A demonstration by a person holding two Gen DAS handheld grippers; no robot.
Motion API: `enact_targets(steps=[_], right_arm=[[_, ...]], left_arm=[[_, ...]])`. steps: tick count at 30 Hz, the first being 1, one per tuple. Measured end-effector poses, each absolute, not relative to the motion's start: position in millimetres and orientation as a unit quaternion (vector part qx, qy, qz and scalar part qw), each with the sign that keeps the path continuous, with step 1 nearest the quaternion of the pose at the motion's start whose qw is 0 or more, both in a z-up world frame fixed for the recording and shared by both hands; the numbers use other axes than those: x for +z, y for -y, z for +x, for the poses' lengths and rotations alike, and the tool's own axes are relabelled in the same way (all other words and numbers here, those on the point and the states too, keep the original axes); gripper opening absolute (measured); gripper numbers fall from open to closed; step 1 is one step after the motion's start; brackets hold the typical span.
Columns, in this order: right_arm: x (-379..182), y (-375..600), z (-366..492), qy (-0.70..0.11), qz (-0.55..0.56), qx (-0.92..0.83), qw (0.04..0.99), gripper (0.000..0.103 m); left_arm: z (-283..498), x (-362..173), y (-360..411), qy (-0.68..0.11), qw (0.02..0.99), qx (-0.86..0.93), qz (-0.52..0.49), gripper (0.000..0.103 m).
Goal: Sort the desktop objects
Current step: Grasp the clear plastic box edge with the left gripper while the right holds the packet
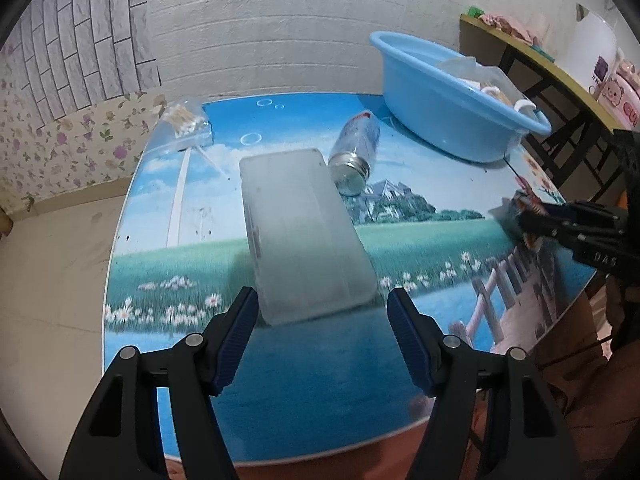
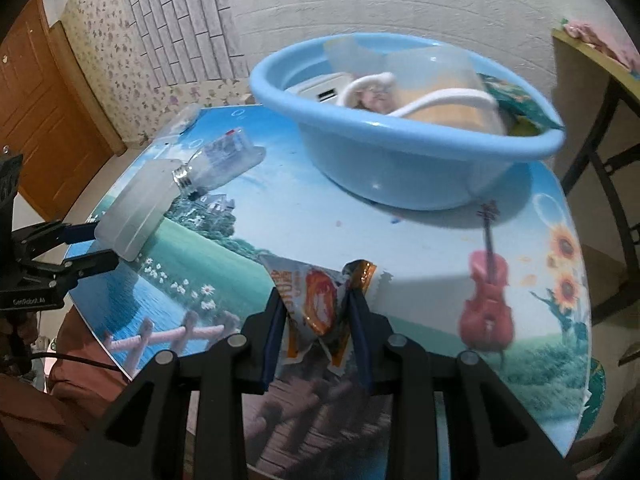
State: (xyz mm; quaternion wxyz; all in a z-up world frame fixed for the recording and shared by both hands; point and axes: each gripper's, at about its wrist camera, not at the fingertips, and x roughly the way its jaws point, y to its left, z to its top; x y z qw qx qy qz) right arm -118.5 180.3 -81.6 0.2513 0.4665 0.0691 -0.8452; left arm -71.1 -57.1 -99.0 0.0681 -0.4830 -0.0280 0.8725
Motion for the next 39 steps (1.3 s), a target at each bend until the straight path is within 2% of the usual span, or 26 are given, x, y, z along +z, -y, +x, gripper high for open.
enact_targets(steps=[14,31,39], right_arm=[[-90.7,-220.5,-122.6,-0.053,0.482,-0.854,0.19,0.031],[-95.8,-222.4,-131.8,-0.048,0.488,-0.851,0.187,0.032],[-98.9,-217.1,-135.8,-0.066,0.491,-0.85,0.179,0.038]], left_arm=[[-73.7,-105.7,49.9,0.017,0.042,0.858,-0.511,0.067],[-101.0,-112.6,45.8,-0.001,0.033,0.857,-0.514,0.067],[-107.6,-113.7,45.3,-0.007,0.026,0.864,-0.503,0.067]])
